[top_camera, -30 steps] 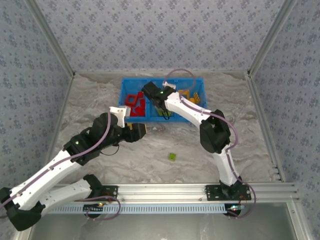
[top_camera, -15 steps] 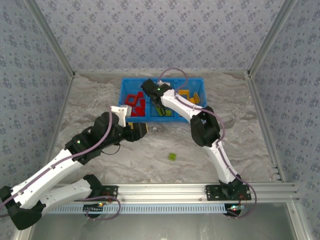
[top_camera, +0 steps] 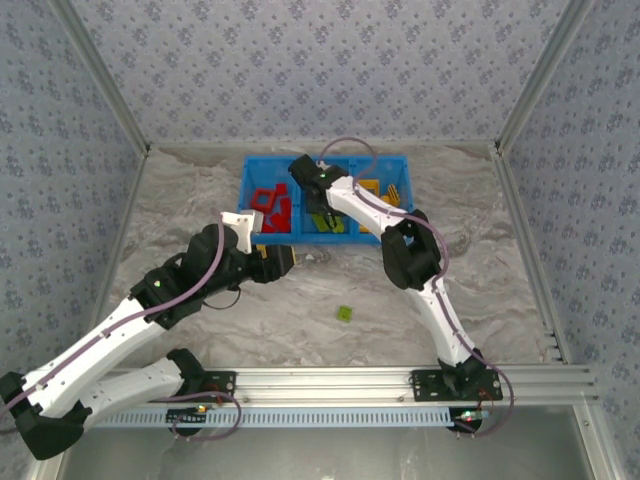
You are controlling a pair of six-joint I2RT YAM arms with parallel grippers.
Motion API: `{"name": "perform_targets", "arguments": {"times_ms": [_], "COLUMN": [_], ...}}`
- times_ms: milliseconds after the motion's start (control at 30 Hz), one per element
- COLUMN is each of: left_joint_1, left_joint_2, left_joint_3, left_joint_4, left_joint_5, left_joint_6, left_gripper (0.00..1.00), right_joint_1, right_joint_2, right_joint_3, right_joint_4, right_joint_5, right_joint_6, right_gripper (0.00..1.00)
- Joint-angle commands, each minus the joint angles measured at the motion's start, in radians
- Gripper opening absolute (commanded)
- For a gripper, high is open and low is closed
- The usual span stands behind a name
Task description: Sort the legos into containers by color
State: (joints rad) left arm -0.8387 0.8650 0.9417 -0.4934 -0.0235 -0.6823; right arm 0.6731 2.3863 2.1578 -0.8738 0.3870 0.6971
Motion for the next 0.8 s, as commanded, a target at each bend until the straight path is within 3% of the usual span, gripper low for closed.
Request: {"name": "perform_targets", "arguments": {"times_ms": [0,300,533,767], "left_joint_1": [-0.003,-0.007,-0.038,-0.146], "left_joint_2": [-0.01,-0.012,0.008,0.04], "left_joint_3": [0.009,-0.01,-0.045,-0.115], "left_joint_4": [0.026,0.036,0.0,-0.039], "left_joint_5": [-0.003,0.0,0.032,0.071], "left_joint_6": [-0.01,-0.032,-0.07,-0.062], "left_gripper": [0.68,0.68,0.68,0.68], "right_joint_1": [0.009,0.027,0.11,0.237], "right_joint_2": [-0.116,-0.351,-0.684,-0.951], "right_joint_3": [-0.001,-0.176,-0.587,-0.953], "right_joint_4": [0.012,0.076,0.16,0.131], "right_joint_5": [0.015,0.084,0.101,-0.055], "right_joint_6": [-0.023,-0.045,-0.006,0.181], "right_gripper": [0.6,0.54,0.54,0.64]}}
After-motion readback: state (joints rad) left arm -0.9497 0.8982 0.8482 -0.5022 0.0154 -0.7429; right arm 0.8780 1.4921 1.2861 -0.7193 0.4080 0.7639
